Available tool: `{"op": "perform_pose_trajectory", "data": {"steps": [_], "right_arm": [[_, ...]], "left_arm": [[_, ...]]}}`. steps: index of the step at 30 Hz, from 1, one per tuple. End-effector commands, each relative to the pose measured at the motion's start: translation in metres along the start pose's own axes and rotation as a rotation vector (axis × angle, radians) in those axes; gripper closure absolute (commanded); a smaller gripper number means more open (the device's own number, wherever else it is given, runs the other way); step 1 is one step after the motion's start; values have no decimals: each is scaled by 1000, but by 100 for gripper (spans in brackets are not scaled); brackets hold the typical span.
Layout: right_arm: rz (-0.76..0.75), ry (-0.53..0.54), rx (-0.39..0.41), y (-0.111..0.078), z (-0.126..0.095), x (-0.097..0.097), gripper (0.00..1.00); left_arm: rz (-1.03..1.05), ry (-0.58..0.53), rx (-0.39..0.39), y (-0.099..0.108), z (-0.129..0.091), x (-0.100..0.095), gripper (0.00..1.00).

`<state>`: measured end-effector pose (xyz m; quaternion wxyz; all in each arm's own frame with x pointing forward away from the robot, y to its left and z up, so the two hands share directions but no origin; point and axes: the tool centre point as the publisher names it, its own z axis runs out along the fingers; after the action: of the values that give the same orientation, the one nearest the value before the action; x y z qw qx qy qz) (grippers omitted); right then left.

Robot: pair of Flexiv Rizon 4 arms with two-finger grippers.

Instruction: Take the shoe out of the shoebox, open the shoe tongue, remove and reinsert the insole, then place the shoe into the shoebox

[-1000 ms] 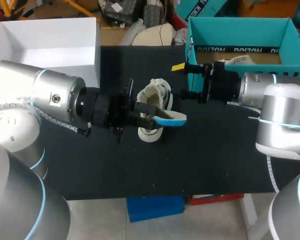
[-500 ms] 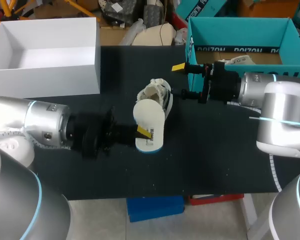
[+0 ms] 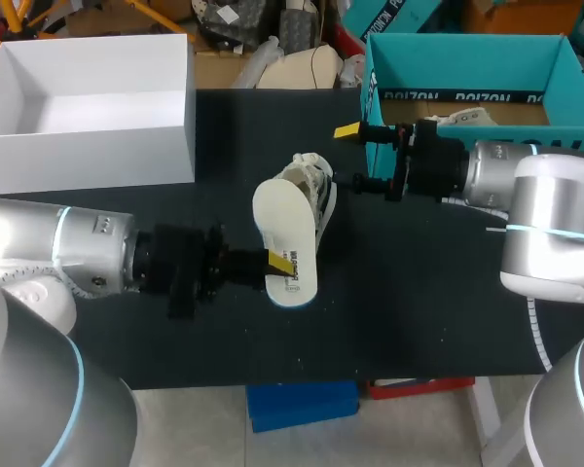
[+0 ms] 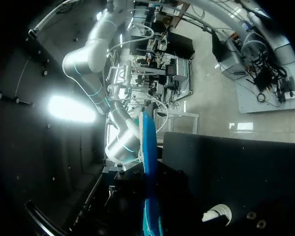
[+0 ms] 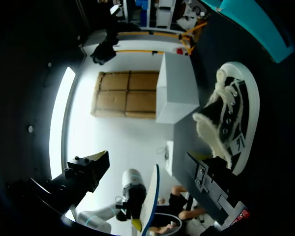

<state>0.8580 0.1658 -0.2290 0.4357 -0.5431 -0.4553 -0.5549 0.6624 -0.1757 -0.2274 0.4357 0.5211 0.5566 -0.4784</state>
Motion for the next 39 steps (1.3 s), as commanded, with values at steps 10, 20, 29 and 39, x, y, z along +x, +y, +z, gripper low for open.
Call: {"op": "perform_pose_trajectory", "data": {"steps": [10, 20, 29, 39], "right_arm": [[0, 0, -3, -1, 1, 0, 0], [0, 0, -3, -1, 1, 0, 0], [0, 0, -3, -1, 1, 0, 0], [0, 0, -3, -1, 1, 0, 0]], "left_arm": [[183, -89, -69, 4, 10, 31, 100], [237, -104, -75, 68, 7, 46, 100], [253, -86, -101, 122, 3, 47, 100], [272, -123, -98, 145, 1, 44, 100]]}}
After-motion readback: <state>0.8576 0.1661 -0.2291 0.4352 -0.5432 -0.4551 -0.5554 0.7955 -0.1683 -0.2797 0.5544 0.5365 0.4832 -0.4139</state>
